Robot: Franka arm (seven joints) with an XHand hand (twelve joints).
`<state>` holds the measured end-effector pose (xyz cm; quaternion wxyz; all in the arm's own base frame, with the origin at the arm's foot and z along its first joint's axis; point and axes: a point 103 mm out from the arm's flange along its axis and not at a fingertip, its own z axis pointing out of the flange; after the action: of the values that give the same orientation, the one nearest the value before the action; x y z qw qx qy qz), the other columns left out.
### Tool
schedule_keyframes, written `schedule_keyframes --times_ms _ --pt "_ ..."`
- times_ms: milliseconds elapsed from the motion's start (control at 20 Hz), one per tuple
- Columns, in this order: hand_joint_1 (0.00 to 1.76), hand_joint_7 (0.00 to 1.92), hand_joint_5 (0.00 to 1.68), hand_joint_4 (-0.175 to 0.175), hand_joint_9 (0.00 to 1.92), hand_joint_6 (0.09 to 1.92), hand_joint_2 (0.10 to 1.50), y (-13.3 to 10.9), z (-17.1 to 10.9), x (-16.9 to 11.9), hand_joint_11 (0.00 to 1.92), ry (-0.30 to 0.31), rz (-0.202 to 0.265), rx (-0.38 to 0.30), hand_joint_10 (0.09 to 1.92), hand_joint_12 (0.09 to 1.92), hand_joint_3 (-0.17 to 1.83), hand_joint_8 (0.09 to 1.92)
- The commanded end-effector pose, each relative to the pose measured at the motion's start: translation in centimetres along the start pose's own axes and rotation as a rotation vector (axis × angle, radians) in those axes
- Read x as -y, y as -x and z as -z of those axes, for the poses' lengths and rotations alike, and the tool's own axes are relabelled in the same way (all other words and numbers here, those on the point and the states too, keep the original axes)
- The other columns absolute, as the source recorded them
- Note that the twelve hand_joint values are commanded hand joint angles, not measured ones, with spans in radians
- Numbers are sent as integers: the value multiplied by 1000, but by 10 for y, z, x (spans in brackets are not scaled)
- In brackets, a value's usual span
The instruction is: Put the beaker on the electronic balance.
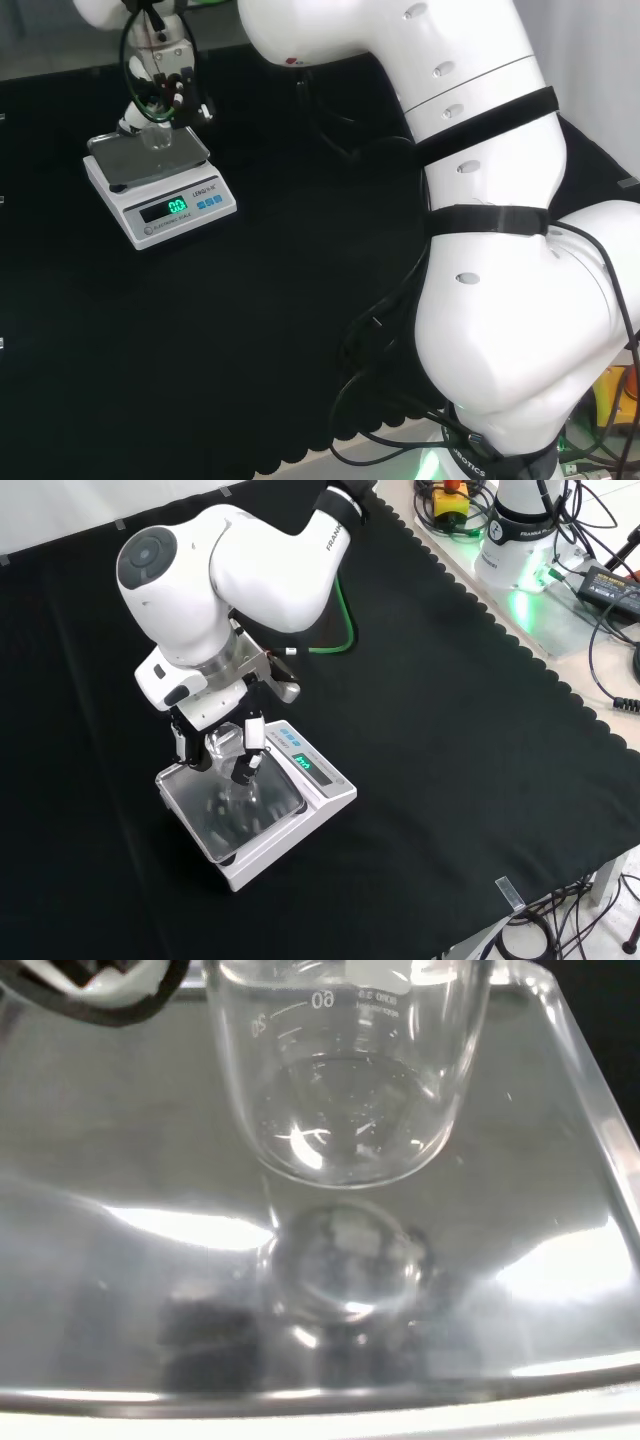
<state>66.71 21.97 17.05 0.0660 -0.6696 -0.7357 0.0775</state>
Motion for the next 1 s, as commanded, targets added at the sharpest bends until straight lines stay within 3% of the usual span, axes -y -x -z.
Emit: schedule_keyframes --times_ms 50,1000 --pt "1199 1726 1249 -175 1906 766 615 10 -15 -1 1656 -6 -6 -24 543 729 771 565" --pt "1198 1727 1249 -175 1896 768 613 25 -33 2 1667 -28 -3 -66 556 737 775 566"
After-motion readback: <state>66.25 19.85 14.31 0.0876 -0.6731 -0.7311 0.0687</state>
